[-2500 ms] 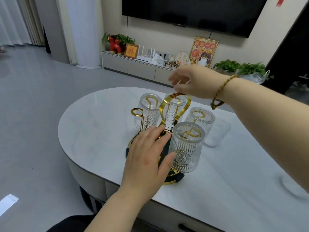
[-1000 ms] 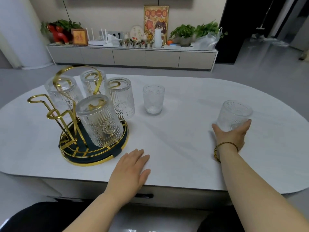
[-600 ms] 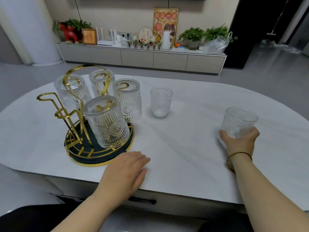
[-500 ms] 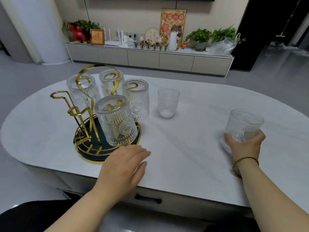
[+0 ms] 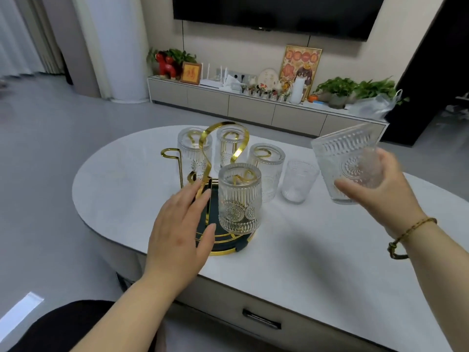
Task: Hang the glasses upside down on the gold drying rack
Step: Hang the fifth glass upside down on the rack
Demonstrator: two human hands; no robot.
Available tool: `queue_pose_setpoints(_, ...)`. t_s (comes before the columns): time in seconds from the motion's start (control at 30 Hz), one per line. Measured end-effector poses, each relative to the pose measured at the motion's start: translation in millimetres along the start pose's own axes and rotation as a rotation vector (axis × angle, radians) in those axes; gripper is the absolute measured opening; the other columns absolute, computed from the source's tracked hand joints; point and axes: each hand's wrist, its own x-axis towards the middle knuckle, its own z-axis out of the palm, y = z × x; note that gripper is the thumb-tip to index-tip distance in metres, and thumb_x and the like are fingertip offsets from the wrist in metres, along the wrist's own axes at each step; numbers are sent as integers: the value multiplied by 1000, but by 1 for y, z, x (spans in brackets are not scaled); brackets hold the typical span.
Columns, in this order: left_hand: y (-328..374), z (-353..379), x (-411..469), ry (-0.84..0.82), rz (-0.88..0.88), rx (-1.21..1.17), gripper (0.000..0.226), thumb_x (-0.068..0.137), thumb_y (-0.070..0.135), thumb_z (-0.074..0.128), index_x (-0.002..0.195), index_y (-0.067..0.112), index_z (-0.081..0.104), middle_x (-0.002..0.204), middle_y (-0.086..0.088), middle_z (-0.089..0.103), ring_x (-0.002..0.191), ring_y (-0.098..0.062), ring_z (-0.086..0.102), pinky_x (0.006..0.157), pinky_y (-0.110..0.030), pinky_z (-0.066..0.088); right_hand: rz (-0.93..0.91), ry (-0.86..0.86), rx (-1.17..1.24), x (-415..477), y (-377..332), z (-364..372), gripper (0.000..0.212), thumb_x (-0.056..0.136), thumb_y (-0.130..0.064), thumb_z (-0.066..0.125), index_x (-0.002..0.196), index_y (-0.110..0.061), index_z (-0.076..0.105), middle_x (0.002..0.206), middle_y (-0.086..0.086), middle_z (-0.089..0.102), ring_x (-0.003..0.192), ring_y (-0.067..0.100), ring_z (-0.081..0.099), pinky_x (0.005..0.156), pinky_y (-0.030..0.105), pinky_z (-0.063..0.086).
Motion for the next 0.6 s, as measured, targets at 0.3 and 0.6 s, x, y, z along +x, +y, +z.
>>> queue_pose_setpoints(0.3, -17, -15, 11, -102, -15, 1, 55, 71, 16, 59, 123, 0, 51, 129, -20, 55, 123, -32, 39, 96, -59, 17, -333, -279, -456, 24, -130, 41, 86, 55, -40, 73, 129, -24, 31, 123, -10, 39, 105, 1, 29, 88, 20, 26)
queue_pose_setpoints(0.6, -23, -19, 12, -171, 6, -159, 58, 70, 15, 61, 124, -1, 50, 128, -19, 55, 118, -36, 53, 107, -31, 27, -427, -458, -664, 46, -183, 99, 76, 56, -49, 70, 117, -21, 35, 102, -3, 44, 85, 14, 47, 64, 19, 37)
